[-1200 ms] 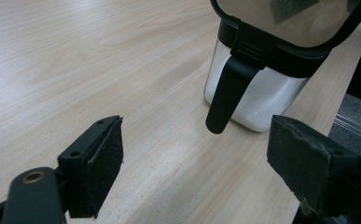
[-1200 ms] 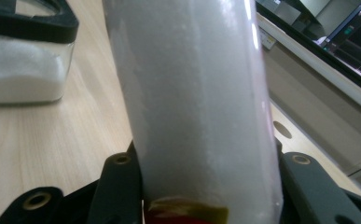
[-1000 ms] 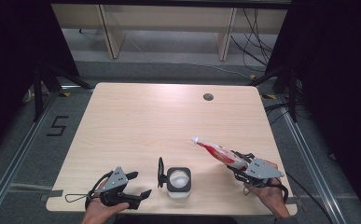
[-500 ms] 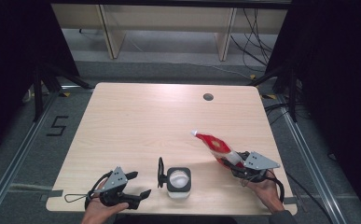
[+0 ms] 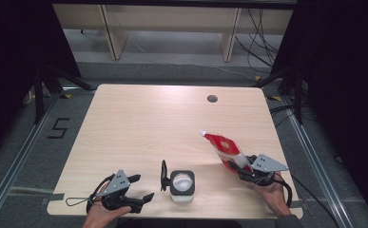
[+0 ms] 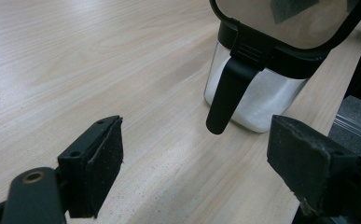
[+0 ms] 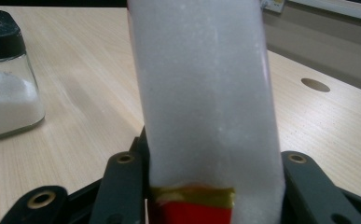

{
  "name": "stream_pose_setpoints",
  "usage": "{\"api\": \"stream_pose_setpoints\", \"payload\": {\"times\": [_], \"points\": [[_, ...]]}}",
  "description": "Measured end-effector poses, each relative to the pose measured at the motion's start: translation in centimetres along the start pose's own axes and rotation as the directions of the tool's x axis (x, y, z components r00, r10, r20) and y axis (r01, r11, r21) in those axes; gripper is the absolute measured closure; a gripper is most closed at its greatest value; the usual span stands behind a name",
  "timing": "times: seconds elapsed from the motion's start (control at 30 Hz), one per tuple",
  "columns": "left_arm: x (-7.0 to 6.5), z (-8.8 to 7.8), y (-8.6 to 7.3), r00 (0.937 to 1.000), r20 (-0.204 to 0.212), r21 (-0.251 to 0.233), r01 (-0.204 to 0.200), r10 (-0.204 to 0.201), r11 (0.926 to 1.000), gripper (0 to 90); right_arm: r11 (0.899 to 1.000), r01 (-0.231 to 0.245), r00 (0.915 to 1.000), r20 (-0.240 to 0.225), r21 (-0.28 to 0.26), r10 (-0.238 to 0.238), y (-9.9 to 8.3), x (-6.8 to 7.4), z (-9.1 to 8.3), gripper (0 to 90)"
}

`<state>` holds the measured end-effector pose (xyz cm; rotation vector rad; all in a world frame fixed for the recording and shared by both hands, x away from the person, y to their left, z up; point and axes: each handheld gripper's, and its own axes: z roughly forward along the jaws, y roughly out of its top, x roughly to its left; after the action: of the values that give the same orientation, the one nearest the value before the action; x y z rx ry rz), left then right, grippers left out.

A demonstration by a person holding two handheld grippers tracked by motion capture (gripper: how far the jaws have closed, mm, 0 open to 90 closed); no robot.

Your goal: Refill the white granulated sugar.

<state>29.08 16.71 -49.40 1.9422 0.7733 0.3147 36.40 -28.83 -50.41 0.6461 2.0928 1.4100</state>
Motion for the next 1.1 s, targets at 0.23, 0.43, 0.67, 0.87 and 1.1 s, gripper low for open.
{"api": "stream_pose_setpoints", "payload": {"times": [0.23, 0.43, 0.67, 0.87, 1.1], "points": [[0.1, 0.0, 0.0, 1.0, 0.003, -0.004, -0.007, 0.007, 1.0, 17.9, 0.998, -0.048, 0.9988, 0.008, 0.028, 0.048, -0.4, -0.1, -0.7, 59.7], [0.1, 0.0, 0.1, 0.9999, 0.002, -0.005, -0.011, 0.011, 0.9999, 17.9, 0.995, -0.095, 0.9951, 0.027, 0.011, 0.095, -0.6, -0.2, -1.1, 59.7], [0.2, 0.0, 0.1, 0.9999, 0.003, -0.004, -0.016, 0.016, 0.9999, 17.9, 0.99, -0.129, 0.9916, 0.005, 0.049, 0.129, -0.5, -0.3, -1.5, 59.4], [0.2, 0.0, 0.1, 0.9998, 0.009, -0.005, -0.019, 0.019, 0.9998, 17.9, 0.989, -0.144, 0.9892, 0.032, 0.037, 0.143, -0.7, -0.6, -1.9, 59.0], [0.2, 0.1, 0.0, 0.9998, 0.009, -0.006, -0.017, 0.017, 0.9998, 17.9, 0.989, -0.139, 0.9895, 0.046, 0.054, 0.137, -0.8, -0.9, -2.3, 57.7]]}}
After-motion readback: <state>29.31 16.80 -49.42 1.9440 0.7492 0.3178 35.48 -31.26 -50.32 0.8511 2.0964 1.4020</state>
